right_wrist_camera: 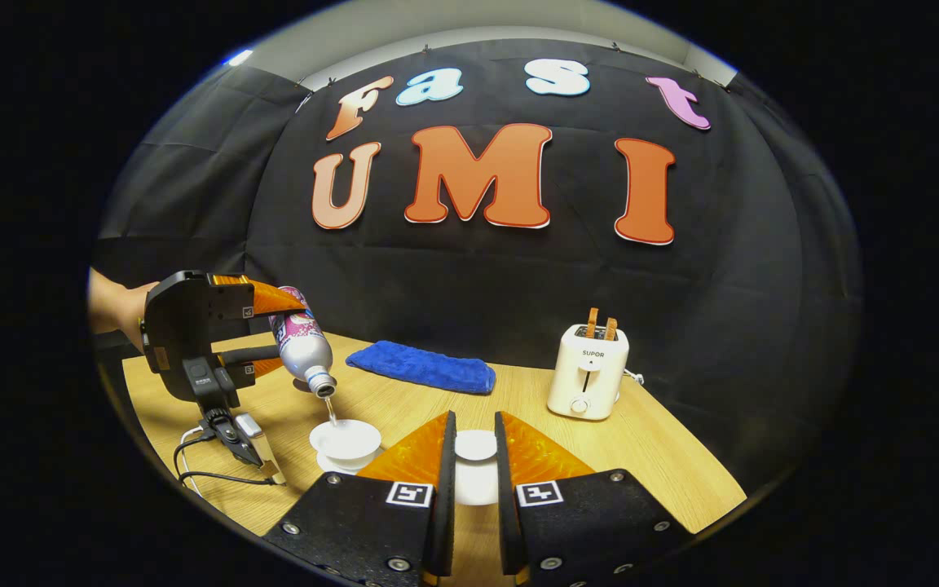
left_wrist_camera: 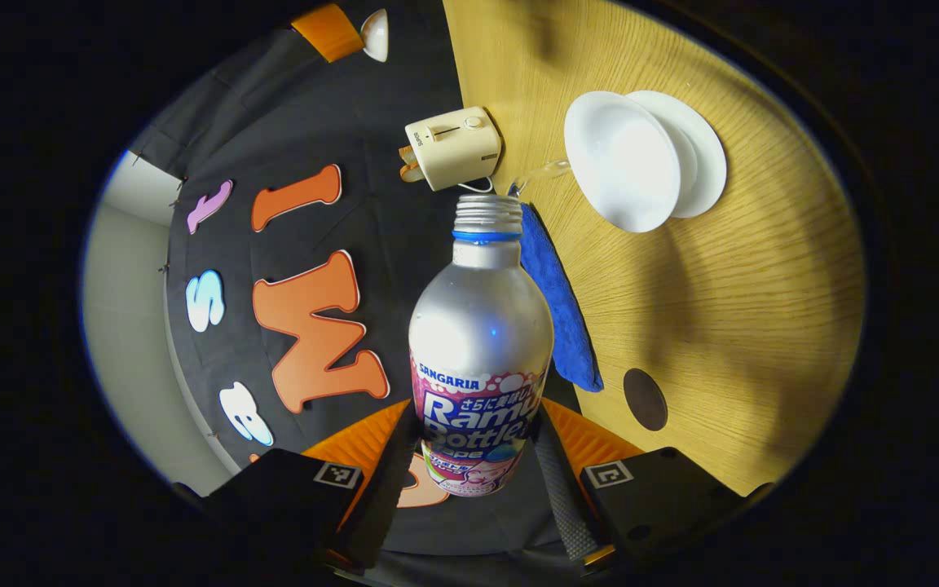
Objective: Open the teacup lid with one hand, grasp the water bottle and pour water into the teacup with the other hand; after pouring, place the water bottle on the coaster and then close the teacup lid.
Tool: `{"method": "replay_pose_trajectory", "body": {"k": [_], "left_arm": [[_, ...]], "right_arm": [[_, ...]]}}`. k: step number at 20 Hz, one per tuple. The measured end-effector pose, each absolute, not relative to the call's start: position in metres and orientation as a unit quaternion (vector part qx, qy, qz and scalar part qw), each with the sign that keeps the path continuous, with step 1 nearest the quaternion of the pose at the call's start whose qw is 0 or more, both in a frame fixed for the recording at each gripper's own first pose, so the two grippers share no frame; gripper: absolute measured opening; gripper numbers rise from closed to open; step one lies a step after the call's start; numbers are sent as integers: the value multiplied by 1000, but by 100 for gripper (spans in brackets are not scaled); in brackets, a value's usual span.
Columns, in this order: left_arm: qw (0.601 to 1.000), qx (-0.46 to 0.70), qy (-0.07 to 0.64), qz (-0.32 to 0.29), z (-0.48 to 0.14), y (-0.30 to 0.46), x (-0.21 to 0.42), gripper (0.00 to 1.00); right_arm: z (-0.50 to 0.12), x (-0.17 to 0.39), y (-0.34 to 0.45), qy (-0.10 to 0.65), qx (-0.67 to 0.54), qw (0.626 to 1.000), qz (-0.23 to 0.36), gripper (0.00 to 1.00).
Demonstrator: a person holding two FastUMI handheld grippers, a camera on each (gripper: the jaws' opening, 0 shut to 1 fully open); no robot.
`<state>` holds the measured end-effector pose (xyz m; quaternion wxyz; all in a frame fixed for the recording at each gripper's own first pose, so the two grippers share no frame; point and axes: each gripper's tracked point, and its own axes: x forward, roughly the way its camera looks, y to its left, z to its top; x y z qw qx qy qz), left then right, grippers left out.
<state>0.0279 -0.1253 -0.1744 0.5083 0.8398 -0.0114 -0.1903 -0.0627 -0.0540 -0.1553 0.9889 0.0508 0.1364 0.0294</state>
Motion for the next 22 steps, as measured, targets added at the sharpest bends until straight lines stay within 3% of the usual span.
{"method": "replay_pose_trajectory", "body": {"k": [22], "left_arm": [[441,879,-62,-172,-145,-132,43,82]], "right_arm": [[-155,-67,-61,137,43,990,18,23]]}}
